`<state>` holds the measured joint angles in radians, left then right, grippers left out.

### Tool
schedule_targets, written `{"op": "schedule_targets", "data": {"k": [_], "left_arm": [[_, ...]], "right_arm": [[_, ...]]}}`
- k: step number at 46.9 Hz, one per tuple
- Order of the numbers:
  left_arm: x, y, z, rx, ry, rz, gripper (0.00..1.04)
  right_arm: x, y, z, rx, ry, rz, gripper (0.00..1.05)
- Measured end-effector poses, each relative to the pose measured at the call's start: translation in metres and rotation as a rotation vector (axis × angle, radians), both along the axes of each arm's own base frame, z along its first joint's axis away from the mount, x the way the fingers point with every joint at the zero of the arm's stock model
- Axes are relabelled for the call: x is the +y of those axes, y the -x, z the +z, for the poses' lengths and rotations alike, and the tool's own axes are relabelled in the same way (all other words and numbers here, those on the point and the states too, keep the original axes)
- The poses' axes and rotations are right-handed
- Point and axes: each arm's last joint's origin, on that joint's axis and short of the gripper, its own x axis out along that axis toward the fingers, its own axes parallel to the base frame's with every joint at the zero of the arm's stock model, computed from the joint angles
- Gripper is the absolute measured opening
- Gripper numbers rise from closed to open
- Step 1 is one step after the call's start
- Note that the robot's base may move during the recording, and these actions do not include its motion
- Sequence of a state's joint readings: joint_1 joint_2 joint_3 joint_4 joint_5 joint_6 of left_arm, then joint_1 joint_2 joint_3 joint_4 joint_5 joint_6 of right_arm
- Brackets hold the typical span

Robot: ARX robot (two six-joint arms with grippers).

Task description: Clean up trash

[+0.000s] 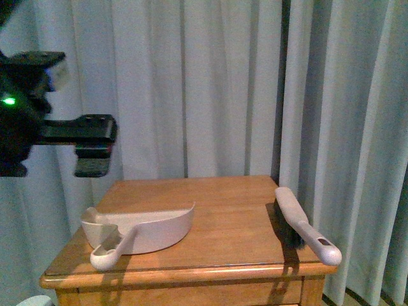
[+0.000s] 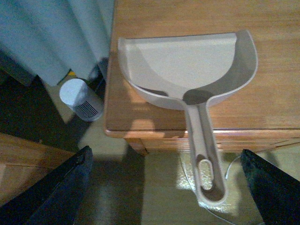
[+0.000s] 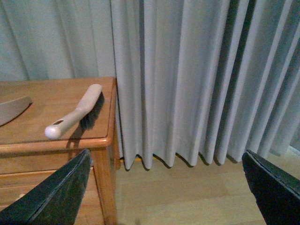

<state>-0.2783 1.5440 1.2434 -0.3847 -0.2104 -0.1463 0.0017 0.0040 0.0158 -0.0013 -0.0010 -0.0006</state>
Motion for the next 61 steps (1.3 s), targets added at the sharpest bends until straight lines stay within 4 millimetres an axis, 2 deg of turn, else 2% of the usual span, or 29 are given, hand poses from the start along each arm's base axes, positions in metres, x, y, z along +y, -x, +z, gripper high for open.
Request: {"op": "schedule_targets", "data": {"k": [7,14,19,33,41,56,61], "left_arm": [[-0.033,-0.034,-0.019,0.086,0.037,0.007,0.97],[-0.045,-0.053,-0.048,0.164,0.007,0.031,0.97],[-0.043,-0.062,-0.069,0.209,-0.017,0.053,0.97],[-0.025,-0.082,-0.104,0.242,-0.051,0.111,0.97],[-0.025,-0.086,-0.113,0.260,-0.048,0.103,0.97],[-0.027,-0.089,-0.112,0.243,-0.047,0.081,0.97],[-0.028,-0.089,-0.113,0.243,-0.045,0.067,0.75]], "right_arm": [[0.000,0.000,0.000,0.000,0.000,0.000,0.97],[0.000,0.000,0.000,0.000,0.000,0.000,0.97],[0.000,0.000,0.000,0.000,0.000,0.000,0.97],[0.000,0.000,0.000,0.000,0.000,-0.001,0.97],[0.000,0.000,0.000,0.000,0.000,0.000,0.97],[0.000,0.000,0.000,0.000,0.000,0.000,0.97],[0.000,0.000,0.000,0.000,0.000,0.000,0.97]]}}
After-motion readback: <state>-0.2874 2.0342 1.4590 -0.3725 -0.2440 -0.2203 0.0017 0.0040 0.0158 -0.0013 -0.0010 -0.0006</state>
